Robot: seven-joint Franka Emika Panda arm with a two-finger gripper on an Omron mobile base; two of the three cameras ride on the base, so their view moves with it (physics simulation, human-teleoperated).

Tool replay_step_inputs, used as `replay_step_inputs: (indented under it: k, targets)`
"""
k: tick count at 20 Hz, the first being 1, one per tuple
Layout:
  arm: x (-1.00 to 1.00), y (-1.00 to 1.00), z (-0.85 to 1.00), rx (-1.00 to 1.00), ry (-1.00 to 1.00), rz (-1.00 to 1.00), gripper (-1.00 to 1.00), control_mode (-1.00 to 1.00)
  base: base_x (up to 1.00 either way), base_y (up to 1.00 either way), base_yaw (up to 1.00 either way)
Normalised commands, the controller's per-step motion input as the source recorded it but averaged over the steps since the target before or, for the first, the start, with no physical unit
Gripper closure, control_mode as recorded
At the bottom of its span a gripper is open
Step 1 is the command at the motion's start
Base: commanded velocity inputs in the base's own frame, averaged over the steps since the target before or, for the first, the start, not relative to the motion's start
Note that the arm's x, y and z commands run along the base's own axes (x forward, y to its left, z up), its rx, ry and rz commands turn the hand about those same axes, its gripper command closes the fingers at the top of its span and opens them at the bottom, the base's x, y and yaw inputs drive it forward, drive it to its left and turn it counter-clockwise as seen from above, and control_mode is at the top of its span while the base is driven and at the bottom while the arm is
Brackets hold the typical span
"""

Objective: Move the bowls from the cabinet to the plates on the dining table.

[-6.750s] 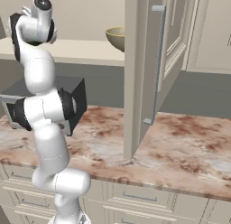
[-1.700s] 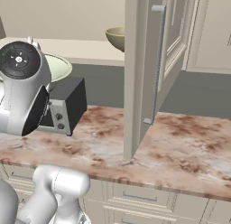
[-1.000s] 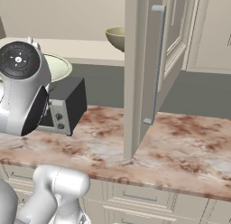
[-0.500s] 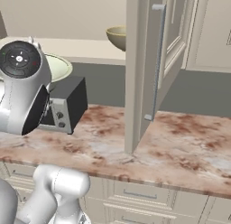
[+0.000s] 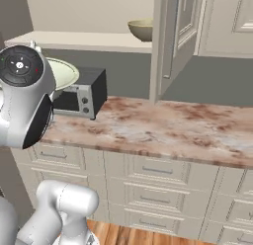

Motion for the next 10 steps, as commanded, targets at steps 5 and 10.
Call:
replay_step_inputs:
  k: [5, 10]
  targets:
    - [0.0, 0.0, 0.0, 0.0, 0.0, 0.0, 1.0, 1.0, -0.66, -0.02, 0.24]
    - [0.0, 0.0, 0.0, 0.0, 0.0, 0.0, 1.0, 1.0, -0.74, 0.05, 0.43]
